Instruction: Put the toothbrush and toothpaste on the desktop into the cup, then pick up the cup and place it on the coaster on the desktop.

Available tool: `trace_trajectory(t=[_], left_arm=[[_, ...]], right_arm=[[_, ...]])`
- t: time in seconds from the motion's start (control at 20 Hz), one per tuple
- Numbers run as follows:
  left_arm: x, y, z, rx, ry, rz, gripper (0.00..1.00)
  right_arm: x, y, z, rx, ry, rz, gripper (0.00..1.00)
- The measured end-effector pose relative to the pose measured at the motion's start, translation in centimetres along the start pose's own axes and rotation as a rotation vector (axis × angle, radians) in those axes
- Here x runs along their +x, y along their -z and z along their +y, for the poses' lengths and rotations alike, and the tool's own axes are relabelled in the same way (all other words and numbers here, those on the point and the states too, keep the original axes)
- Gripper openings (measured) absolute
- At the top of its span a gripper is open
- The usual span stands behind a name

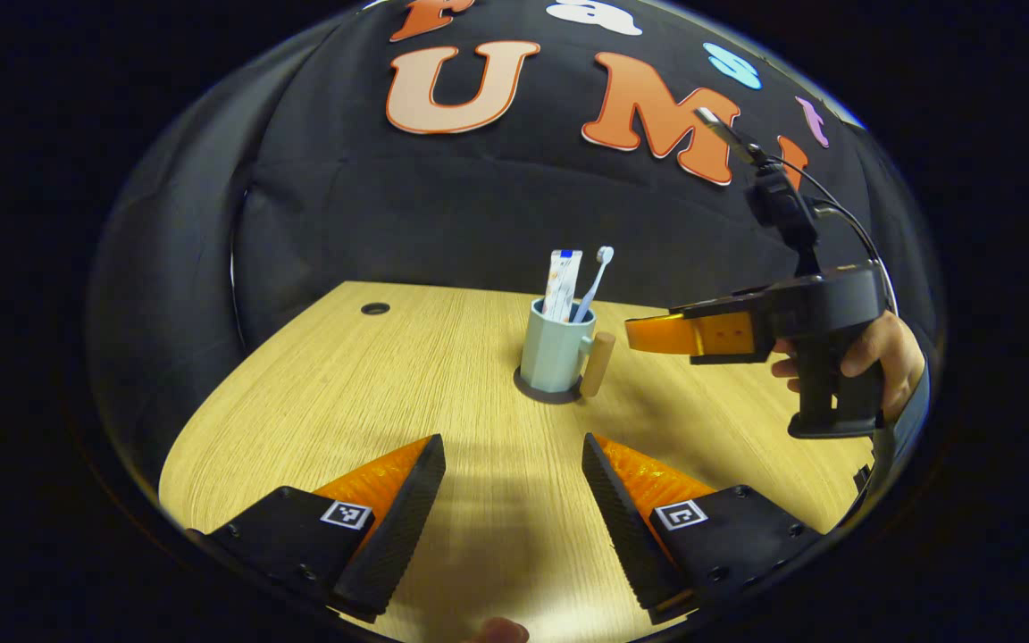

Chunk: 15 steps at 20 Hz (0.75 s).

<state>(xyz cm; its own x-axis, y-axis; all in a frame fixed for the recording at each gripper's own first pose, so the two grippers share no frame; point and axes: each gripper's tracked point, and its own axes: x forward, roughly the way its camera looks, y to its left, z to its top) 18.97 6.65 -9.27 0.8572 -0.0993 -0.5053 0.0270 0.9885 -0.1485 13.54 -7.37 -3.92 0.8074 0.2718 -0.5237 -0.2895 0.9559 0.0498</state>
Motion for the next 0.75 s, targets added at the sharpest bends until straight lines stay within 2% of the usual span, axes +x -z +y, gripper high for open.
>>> trace_trajectory(t=[0.2,0.35,0.5,0.6,0.75], left_arm=[[-1.0,-3.4,-1.3,0.005,-0.02,-0.134,0.99],[-2.1,-6.4,-2.7,0.038,-0.034,-0.246,0.99],[-3.2,-8.7,-4.7,0.065,-0.024,-0.355,1.0],[-4.0,-9.9,-6.0,0.091,-0.014,-0.423,0.99],[-4.8,-10.4,-7.8,0.124,-0.007,-0.476,0.99]], right_arm=[[-5.5,-1.6,-4.5,0.016,0.094,-0.183,0.88],[-8.7,-1.3,-6.5,0.077,0.119,-0.276,0.88],[-11.2,-0.6,-9.1,0.097,0.168,-0.349,0.88],[-12.8,0.6,-9.6,0.09,0.155,-0.372,0.88],[-14.7,2.3,-11.5,0.104,0.187,-0.41,0.88]])
